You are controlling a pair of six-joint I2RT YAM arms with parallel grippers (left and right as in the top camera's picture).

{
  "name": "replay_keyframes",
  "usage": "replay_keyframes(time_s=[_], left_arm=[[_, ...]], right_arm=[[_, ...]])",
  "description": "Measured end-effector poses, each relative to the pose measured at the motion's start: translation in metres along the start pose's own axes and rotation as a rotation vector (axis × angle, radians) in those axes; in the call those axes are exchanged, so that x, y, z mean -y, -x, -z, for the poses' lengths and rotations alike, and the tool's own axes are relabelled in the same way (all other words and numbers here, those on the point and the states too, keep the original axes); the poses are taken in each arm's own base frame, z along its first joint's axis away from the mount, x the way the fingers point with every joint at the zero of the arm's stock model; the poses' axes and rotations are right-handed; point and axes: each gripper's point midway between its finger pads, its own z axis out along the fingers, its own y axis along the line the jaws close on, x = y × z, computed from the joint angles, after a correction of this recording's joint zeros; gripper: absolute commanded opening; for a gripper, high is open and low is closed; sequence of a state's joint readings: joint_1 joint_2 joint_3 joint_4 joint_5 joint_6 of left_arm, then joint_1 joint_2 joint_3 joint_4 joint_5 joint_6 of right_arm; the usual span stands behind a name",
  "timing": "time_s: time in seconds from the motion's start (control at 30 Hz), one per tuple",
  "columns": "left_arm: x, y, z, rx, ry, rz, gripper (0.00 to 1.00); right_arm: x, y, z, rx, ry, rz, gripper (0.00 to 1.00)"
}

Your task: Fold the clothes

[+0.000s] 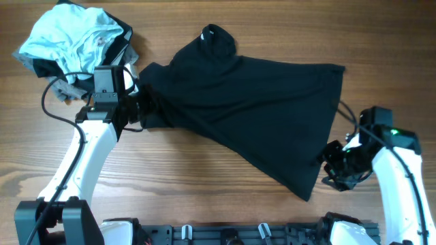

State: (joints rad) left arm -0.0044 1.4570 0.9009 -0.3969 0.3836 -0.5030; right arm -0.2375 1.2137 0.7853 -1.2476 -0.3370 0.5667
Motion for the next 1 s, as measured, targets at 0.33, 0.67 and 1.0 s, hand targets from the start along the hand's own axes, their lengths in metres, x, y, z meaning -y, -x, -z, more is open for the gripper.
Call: replay_keyframes(time_s=[0.33, 0.67, 1.0], left_arm=[[-0.002, 0.003, 0.0, 0.016, 0.015, -0.002, 0.04], [-0.004, 0.001, 0.0, 0.007, 0.021, 0.002, 0.04], [-0.006, -0.003, 0.0, -0.009, 0.03, 0.01, 0.05]], right_arm=[[0.007, 0.028, -0.062, 0.116, 0.068, -0.121, 0.35], [0.02, 0.031, -0.076, 0.092, -0.001, -0.174, 0.09], [-0.033, 0.095, -0.07, 0.271, 0.195, -0.078, 0.18]])
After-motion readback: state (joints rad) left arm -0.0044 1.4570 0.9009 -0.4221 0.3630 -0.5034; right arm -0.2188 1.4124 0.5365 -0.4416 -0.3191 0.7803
